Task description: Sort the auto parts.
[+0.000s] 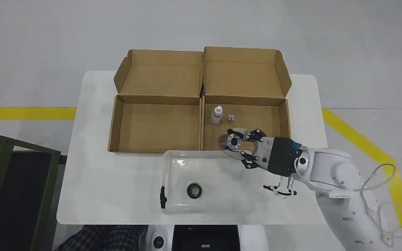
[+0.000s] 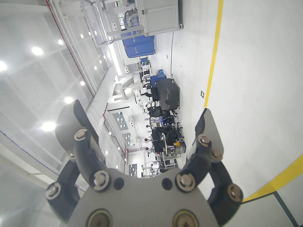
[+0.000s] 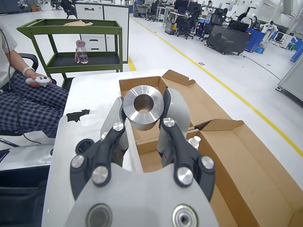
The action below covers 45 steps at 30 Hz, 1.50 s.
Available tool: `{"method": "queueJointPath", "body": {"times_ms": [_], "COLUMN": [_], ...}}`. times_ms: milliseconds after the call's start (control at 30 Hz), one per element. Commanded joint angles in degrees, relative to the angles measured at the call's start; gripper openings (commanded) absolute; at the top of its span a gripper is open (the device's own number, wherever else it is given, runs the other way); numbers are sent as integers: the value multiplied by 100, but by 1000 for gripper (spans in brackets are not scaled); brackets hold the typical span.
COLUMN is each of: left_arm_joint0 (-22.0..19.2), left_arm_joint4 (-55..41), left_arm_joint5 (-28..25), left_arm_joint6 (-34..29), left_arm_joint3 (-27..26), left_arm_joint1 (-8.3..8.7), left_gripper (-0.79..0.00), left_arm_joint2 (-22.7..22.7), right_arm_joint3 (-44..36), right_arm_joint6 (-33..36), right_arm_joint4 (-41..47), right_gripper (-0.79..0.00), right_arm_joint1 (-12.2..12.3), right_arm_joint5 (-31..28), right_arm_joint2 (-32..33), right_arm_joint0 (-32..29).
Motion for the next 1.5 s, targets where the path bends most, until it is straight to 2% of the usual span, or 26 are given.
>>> {"method": "queueJointPath", "body": {"times_ms": [0, 967, 1200, 1467], "left_arm_joint0": [0, 0, 0, 0], "left_arm_joint4": [0, 0, 0, 0], "left_arm_joint5": [0, 0, 0, 0], "left_arm_joint6": [0, 0, 0, 0], "left_arm_joint3": [0, 0, 0, 0], "left_arm_joint1": [0, 0, 0, 0], "left_gripper": [0, 0, 0, 0], "left_arm_joint2": [0, 0, 0, 0], "right_arm_joint3": [1, 2, 611, 972], "right_arm_joint6": [3, 27, 323, 656], "right_arm_joint4": [-2, -6, 201, 188], "right_gripper": [-785, -785, -785, -785], "right_arm_joint1": [0, -6, -101, -256], "right_arm_joint5": [0, 57, 98, 423], "right_arm_joint2": [-1, -58, -784, -1535], "right_arm_joint0": [1, -4, 670, 1454]}}
